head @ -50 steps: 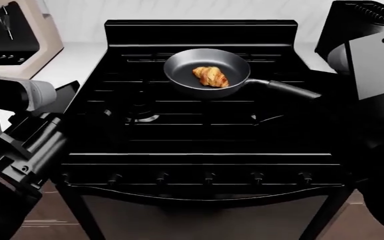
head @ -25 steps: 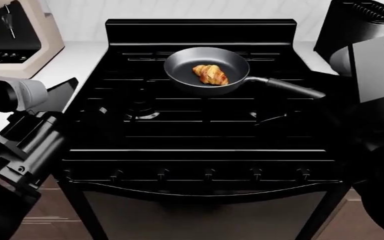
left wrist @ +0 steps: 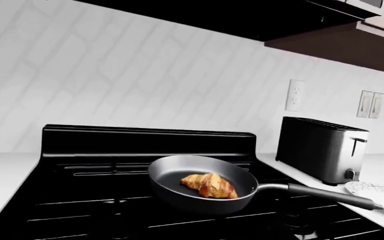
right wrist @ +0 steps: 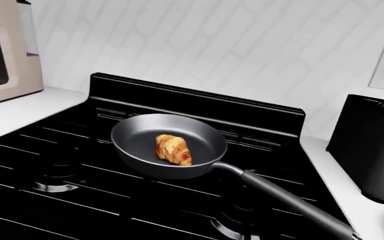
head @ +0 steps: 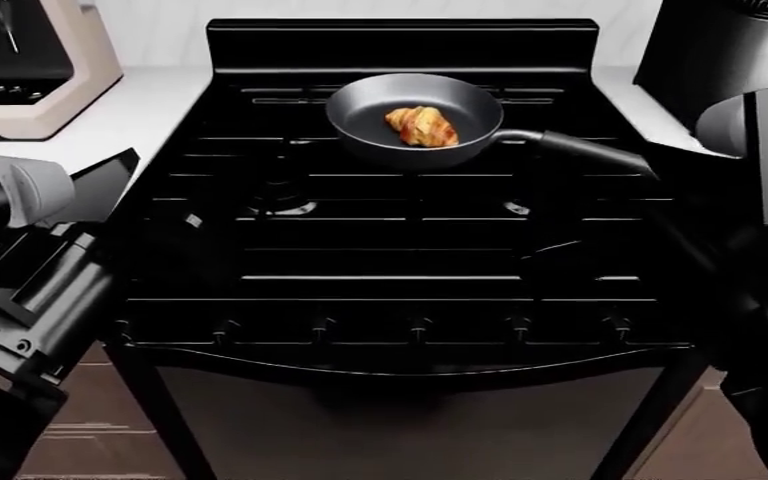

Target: Pick the croissant and place it on the pan. Then turn on the stove to warm the croissant.

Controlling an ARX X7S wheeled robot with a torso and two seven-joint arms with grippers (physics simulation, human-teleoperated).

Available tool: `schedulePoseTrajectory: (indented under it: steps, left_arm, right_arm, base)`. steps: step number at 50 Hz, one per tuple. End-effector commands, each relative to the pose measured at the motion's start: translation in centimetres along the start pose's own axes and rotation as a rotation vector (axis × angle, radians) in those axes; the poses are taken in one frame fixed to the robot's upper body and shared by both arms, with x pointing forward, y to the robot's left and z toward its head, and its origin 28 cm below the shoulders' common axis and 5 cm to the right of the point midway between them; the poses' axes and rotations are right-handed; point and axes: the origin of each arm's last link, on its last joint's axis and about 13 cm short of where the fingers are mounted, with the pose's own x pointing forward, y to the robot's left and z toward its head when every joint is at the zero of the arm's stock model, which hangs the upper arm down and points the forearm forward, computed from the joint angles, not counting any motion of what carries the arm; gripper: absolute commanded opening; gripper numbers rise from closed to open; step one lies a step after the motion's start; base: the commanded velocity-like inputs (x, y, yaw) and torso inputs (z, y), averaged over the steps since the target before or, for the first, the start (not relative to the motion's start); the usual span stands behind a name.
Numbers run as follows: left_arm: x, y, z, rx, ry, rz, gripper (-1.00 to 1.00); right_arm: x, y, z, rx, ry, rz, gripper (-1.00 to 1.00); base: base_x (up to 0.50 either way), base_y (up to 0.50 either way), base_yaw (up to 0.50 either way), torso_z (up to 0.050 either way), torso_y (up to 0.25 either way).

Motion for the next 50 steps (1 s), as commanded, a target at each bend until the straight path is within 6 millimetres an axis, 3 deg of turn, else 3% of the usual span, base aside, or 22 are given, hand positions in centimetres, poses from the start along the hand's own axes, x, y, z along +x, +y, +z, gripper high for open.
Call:
schedulePoseTrajectory:
  steps: [1, 24, 50]
  left_arm:
    - [-0.9, -0.1, 0.4, 0.010, -0.003, 0.000, 1.00]
    - [-2.2, 0.0, 0.1, -0.010, 0.018, 0.012, 1.00]
    - [-1.7, 0.2, -1.1, -0.040, 0.057, 0.016, 1.00]
  right_arm:
    - [-1.9, 0.5, 0.0, 0.004, -0.007, -0.024, 1.00]
    - [-4.3, 1.4, -1.5, 0.041, 0.007, -0.058, 1.00]
    - [-4.3, 1.5, -3.3, 0.140, 0.014, -0.064, 1.00]
  base:
    - [0.00, 0.00, 0.00, -0.050, 0.000]
    - [0.00, 0.00, 0.00, -0.050, 0.000]
    - [0.00, 0.00, 0.00, -0.050, 0.000]
